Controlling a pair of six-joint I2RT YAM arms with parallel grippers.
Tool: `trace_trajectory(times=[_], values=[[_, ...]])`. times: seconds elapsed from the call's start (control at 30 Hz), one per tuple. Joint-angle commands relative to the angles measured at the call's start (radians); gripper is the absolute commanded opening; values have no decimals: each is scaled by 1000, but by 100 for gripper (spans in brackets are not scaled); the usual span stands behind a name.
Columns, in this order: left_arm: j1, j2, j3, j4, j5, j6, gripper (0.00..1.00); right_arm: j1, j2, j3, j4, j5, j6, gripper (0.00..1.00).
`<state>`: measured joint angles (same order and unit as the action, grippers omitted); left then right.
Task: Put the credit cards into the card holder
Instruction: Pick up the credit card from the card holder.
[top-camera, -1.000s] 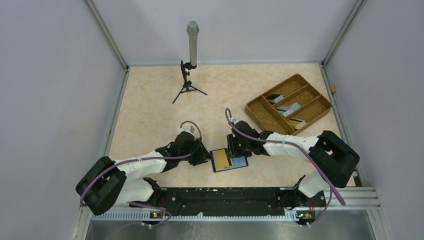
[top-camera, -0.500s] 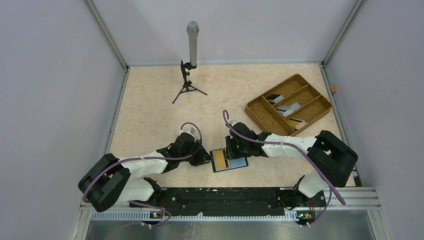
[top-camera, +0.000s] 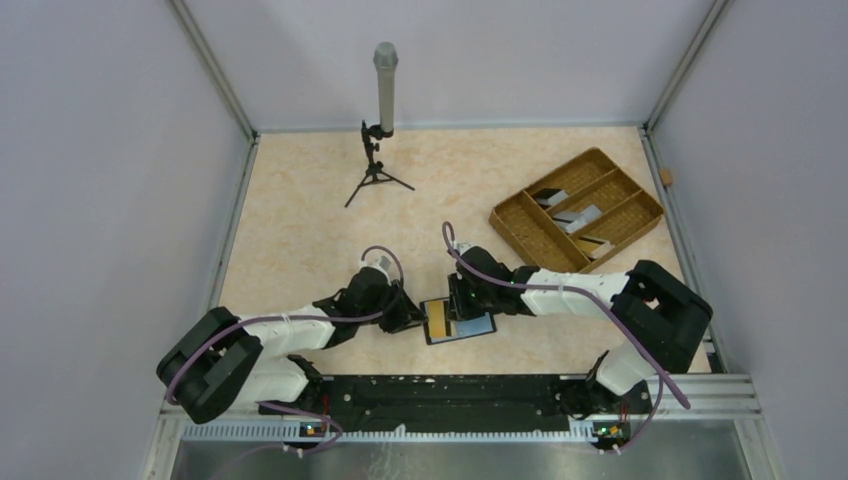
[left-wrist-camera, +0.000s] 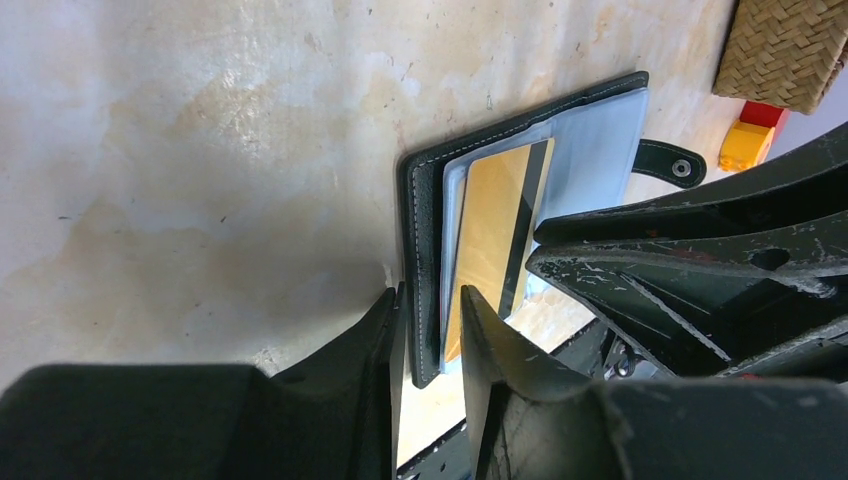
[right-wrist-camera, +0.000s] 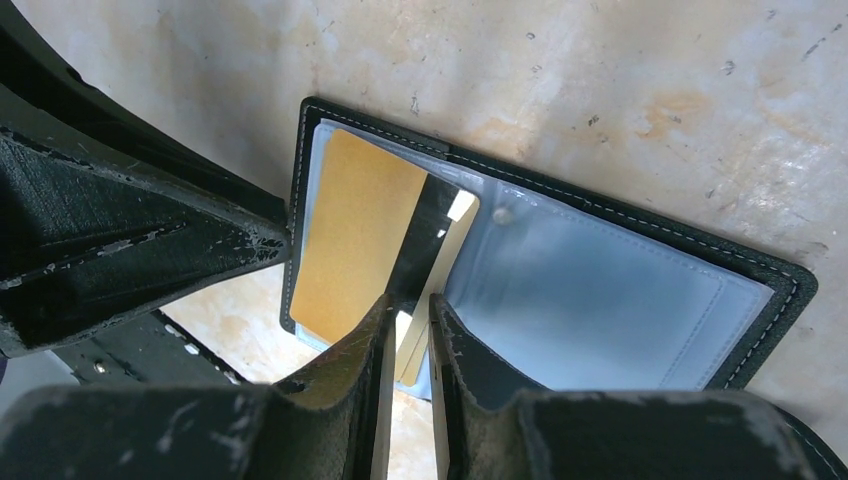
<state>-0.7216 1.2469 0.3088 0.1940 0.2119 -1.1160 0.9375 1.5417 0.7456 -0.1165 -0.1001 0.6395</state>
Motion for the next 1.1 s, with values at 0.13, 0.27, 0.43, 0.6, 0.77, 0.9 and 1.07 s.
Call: trace_trajectory(times=[0.13, 0.27, 0.43, 0.6, 0.77, 0.9, 1.07], values=[[3, -32, -22, 30, -2, 15, 34, 26, 30, 19, 50, -7, 8, 17], [2, -24, -23, 33, 4, 13, 35, 31, 39, 27, 59, -10, 11, 17], [3, -23, -28, 33, 10, 9, 36, 37, 56, 42, 66, -12, 10, 17], [3, -21, -45, 57, 23, -5, 35, 41, 66, 47, 73, -12, 13, 16], [3, -32, -62, 68, 28, -20, 32, 44, 67, 46, 91, -15, 20, 16], [3, -53, -72, 65, 16, -26, 25, 45, 67, 47, 89, -14, 21, 16], [15, -80, -88, 51, 7, -31, 14, 44, 47, 47, 69, 13, 24, 16]])
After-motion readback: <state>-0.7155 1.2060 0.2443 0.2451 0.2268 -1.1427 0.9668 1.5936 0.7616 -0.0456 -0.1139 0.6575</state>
